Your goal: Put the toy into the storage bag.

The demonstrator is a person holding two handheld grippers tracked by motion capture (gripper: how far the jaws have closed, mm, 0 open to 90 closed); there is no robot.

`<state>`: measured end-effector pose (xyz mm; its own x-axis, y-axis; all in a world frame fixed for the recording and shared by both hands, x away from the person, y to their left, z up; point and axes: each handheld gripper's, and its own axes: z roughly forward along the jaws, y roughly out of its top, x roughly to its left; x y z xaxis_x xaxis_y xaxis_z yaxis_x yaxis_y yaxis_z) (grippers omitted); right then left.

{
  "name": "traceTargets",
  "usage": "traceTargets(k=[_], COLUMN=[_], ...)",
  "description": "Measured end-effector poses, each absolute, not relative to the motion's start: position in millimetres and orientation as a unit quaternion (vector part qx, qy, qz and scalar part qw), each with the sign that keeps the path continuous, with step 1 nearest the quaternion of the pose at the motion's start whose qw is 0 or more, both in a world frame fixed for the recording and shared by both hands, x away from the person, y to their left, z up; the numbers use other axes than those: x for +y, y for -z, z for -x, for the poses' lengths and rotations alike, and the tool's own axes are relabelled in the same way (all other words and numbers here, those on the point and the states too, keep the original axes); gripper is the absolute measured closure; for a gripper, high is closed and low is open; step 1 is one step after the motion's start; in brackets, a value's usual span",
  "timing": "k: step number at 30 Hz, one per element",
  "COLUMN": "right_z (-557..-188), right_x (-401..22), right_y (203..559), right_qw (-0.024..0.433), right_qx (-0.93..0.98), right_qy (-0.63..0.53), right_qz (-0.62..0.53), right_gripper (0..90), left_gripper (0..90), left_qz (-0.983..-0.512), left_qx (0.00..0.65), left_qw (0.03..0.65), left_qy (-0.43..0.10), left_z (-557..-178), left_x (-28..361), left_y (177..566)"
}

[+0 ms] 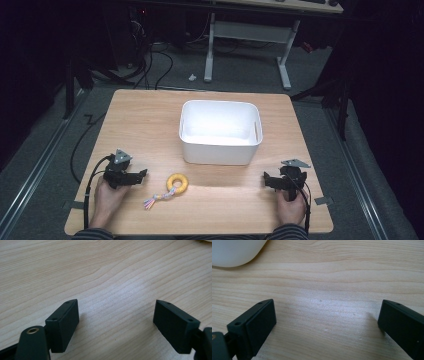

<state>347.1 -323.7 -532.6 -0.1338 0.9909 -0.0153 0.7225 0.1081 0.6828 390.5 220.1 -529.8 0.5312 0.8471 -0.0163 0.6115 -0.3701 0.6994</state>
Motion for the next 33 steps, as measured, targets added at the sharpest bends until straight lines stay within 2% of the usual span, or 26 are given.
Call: traceTargets(k=[17, 33], right_z=[-347, -347], right_x=[-324, -324], right_y=[533, 533], right_qw=[0.248, 0.247], right_qx=[0.704, 0.705], right_qy=[-0.271, -0.272], right_qz=[-0.608, -0.607], right_gripper=[1.7, 1.7], left_gripper=[25.7, 32.9], left_qz=[-0.824, -0.844], left_qx=[0.429, 0.396], left_qw=[0.331, 0.336], left_qy=[-0.163, -0.138], left_z=[-372, -367], left_x=[223, 202], left_y=[499, 480])
